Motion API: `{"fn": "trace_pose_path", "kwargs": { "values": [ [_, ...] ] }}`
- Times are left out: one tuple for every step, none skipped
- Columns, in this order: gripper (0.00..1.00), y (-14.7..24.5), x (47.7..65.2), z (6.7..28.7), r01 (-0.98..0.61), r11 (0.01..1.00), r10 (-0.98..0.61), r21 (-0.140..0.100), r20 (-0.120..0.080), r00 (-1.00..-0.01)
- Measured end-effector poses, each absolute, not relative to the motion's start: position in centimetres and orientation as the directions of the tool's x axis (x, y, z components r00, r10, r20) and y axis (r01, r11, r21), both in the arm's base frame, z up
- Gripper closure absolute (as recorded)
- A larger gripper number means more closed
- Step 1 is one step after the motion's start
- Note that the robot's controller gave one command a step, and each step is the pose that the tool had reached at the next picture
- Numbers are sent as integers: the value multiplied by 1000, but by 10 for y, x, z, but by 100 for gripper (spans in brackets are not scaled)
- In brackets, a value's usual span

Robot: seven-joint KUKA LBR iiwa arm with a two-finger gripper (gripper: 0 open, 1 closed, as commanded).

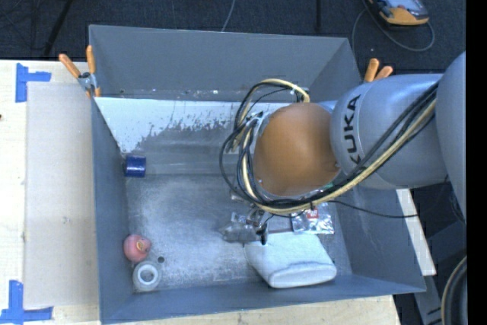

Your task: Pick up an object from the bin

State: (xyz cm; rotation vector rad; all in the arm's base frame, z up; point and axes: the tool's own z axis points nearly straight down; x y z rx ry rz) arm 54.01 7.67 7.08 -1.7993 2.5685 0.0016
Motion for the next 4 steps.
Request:
{"fn": "trace_pose_path", "kwargs": {
  "values": [
    [100,105,572,232,-963,271,-963,-8,-6,-271],
    [0,103,570,227,-961,275,-961,1,-2,-275],
    [0,139,488,107,-994,108,-994,12,2,-108],
    [0,214,511,70,-942,337,-942,1,10,-337]
  ]
}}
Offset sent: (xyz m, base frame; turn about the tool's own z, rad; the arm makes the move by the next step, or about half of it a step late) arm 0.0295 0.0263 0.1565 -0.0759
